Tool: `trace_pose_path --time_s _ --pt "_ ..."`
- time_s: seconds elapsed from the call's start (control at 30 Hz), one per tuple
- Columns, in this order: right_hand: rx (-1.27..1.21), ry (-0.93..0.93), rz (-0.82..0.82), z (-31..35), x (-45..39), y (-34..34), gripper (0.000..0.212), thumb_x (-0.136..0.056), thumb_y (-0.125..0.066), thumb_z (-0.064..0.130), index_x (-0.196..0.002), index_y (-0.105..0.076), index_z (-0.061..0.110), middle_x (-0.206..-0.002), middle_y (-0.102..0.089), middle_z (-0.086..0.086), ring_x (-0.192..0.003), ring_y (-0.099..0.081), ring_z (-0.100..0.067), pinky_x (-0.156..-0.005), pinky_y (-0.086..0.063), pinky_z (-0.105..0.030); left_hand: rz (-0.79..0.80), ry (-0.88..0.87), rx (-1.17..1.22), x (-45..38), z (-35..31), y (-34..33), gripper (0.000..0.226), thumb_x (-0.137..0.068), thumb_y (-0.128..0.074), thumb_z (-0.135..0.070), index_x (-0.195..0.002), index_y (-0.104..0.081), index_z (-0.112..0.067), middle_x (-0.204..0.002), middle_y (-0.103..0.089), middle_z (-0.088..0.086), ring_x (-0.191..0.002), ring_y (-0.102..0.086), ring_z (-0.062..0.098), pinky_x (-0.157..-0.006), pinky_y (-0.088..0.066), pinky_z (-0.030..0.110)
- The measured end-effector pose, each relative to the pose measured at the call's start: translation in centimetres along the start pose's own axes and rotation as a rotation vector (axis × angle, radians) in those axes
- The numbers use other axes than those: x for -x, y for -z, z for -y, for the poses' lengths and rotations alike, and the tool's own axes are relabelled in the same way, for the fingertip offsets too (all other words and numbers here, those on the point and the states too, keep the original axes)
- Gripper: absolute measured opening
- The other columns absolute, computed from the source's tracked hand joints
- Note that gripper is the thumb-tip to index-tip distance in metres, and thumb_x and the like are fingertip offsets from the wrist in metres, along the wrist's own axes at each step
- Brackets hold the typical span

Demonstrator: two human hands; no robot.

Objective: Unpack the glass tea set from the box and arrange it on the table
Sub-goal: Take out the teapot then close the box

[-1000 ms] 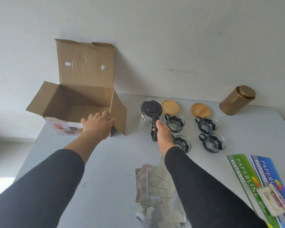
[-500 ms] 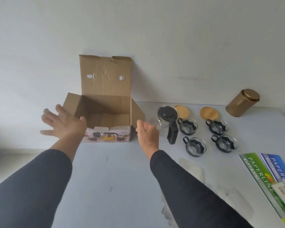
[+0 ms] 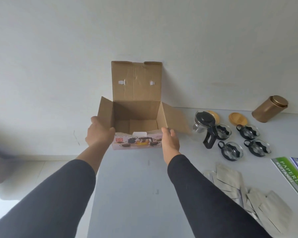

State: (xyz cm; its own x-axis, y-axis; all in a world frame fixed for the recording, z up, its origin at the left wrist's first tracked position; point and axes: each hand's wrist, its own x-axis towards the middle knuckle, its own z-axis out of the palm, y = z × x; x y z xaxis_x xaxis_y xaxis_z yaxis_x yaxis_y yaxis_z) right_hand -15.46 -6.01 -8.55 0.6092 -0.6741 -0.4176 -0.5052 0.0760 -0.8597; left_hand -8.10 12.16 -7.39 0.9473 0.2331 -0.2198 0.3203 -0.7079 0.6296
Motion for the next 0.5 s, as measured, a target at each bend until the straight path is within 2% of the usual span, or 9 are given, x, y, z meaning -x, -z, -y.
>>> trace_pose_path --time_s 0.1,0.2,0.27,0.33,0.4,0.5 --pt "0.013 0.104 -0.069 0.2 0.8 -0.3 0.048 -0.094 -0.045 0.028 -0.141 -0.041 0.024 -0.142 -0.047 -0.005 -0.129 -0.044 -0.027 -0.104 -0.035 -0.037 -0.074 -0.245 0.066 -0.5 0.8 0.0 0.050 -0.085 -0.055 -0.016 -0.132 -0.036 -0.018 -0.119 -0.058 0.009 -0.111 -0.053 0.031 -0.089 -0.047 0.044" --pt "0.002 0.256 -0.131 0.1 1.0 -0.8 0.041 -0.093 -0.041 0.017 -0.130 -0.056 0.025 -0.133 -0.054 -0.002 -0.123 -0.049 -0.021 -0.106 -0.038 -0.034 -0.119 -0.449 0.098 -1.0 1.2 0.0 0.038 -0.091 -0.052 -0.037 -0.127 -0.048 -0.025 -0.120 -0.057 0.002 -0.116 -0.051 0.023 -0.093 -0.044 0.039" --pt "0.018 0.317 -0.145 0.3 1.0 -1.0 0.037 -0.091 -0.041 0.011 -0.115 -0.067 0.021 -0.119 -0.057 0.002 -0.119 -0.051 -0.017 -0.103 -0.036 -0.025 -0.112 -0.484 0.030 -1.4 1.0 -0.1 0.036 -0.096 -0.043 -0.042 -0.116 -0.060 -0.019 -0.119 -0.058 0.006 -0.116 -0.051 0.025 -0.094 -0.042 0.038" --pt "0.072 0.331 -0.117 0.9 0.6 -1.0 0.031 -0.090 -0.042 0.009 -0.096 -0.072 0.013 -0.103 -0.055 0.004 -0.114 -0.052 -0.018 -0.096 -0.035 -0.022 -0.064 -0.509 -0.048 -1.9 0.3 -0.4 0.047 -0.100 -0.034 -0.040 -0.101 -0.069 -0.008 -0.117 -0.059 0.010 -0.114 -0.049 0.028 -0.092 -0.040 0.037" --pt "0.128 0.321 -0.101 1.8 -0.3 -1.1 0.026 -0.089 -0.047 0.011 -0.088 -0.071 0.004 -0.096 -0.058 -0.004 -0.106 -0.053 -0.023 -0.084 -0.036 -0.022 -0.015 -0.513 -0.107 -2.5 -0.8 -0.4 0.053 -0.101 -0.030 -0.035 -0.090 -0.072 -0.004 -0.114 -0.060 0.011 -0.110 -0.049 0.028 -0.090 -0.039 0.036" --pt "0.182 0.325 -0.125 3.8 -2.6 -1.4 0.024 -0.089 -0.049 0.016 -0.087 -0.069 0.003 -0.093 -0.063 -0.011 -0.093 -0.054 -0.027 -0.073 -0.035 -0.025 0.084 -0.451 -0.155 -3.9 -3.0 -0.6 0.046 -0.101 -0.028 -0.027 -0.101 -0.067 -0.001 -0.108 -0.063 0.020 -0.102 -0.055 0.037 -0.090 -0.046 0.042"
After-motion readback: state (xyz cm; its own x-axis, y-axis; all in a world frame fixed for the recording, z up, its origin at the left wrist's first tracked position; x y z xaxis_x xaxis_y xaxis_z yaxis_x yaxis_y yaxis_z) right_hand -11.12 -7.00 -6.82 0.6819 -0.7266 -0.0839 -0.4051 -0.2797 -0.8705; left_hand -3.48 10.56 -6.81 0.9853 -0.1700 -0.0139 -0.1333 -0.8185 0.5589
